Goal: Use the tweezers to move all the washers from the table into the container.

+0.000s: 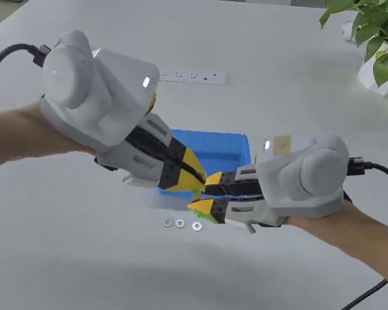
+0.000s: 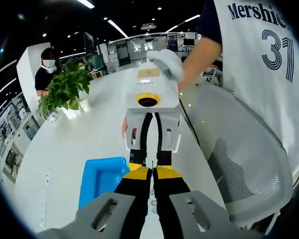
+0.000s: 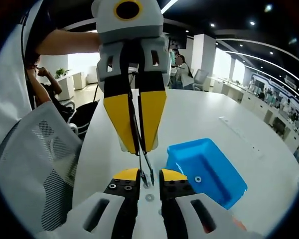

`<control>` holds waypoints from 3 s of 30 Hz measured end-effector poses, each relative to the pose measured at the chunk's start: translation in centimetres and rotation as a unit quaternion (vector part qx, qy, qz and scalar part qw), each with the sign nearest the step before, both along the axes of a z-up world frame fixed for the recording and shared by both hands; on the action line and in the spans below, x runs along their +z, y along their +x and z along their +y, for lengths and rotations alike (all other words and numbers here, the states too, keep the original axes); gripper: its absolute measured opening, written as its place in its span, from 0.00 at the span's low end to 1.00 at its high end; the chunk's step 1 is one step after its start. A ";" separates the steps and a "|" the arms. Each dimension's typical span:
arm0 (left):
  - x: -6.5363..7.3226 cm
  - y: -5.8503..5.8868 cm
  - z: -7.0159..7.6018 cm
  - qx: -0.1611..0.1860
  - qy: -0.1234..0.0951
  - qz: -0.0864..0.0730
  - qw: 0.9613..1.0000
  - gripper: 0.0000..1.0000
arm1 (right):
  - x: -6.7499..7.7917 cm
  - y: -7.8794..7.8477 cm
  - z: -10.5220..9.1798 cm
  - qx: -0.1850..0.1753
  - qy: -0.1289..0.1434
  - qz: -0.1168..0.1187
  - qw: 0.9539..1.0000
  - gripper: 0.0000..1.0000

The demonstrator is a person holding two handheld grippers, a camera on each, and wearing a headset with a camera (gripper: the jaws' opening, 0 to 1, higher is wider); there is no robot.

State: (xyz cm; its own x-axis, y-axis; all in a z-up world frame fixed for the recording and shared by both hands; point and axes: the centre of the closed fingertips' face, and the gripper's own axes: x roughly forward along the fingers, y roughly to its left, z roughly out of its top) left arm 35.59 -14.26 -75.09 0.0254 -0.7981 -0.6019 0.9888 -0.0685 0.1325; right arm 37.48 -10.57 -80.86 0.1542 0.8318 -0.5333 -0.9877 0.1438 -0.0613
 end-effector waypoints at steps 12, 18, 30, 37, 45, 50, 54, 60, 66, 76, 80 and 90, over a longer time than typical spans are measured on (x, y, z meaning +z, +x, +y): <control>-2.5 -0.4 0.1 0.012 -0.005 0.021 1.000 0.06 | -2.7 -0.6 -0.4 -0.017 -0.020 0.012 1.000 0.18; -3.7 0.1 0.0 0.020 -0.007 0.026 0.999 0.06 | -3.7 -0.3 -0.7 -0.025 -0.025 0.017 0.999 0.18; -4.4 0.6 -0.2 0.032 -0.007 0.016 0.999 0.06 | -4.6 0.2 -0.8 -0.035 -0.026 0.031 0.999 0.18; -4.4 0.6 -0.1 0.035 -0.008 0.016 0.999 0.06 | -4.7 0.3 -0.6 -0.033 -0.028 0.033 0.999 0.18; -4.3 0.8 -0.2 0.042 -0.021 0.023 0.999 0.06 | -4.9 0.4 -0.7 -0.037 -0.029 0.039 0.998 0.18; -4.2 0.9 -0.2 0.046 -0.025 0.032 0.998 0.06 | -5.0 0.3 -0.6 -0.035 -0.025 0.044 0.998 0.16; -4.2 0.9 -0.3 0.045 -0.029 0.037 0.998 0.06 | -4.9 0.1 -0.5 -0.028 -0.022 0.044 0.998 0.13; -4.2 0.9 -0.3 0.045 -0.029 0.038 0.998 0.06 | -4.9 0.1 -0.4 -0.024 -0.020 0.046 0.998 0.12; -4.2 0.8 -0.1 0.043 -0.024 0.038 0.998 0.06 | -4.9 0.0 -0.3 -0.019 -0.026 0.046 0.998 0.11; -3.5 0.8 0.3 0.045 -0.023 0.032 0.998 0.06 | -4.3 -0.1 0.0 -0.012 -0.023 0.039 0.999 0.11; -3.0 0.8 0.2 0.042 -0.023 0.026 0.999 0.06 | -3.7 0.0 0.0 -0.010 -0.023 0.034 0.999 0.10; -0.7 0.9 0.5 0.036 -0.027 0.012 0.999 0.06 | -1.3 0.2 0.0 -0.003 -0.011 0.011 1.000 0.10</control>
State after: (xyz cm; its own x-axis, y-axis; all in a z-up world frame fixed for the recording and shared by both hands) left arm 36.54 -13.76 -75.79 0.0700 -0.8262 -0.5590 0.9938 0.0095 0.1104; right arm 37.66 -10.56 -82.12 0.1467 0.8194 -0.5542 -0.9880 0.1485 -0.0419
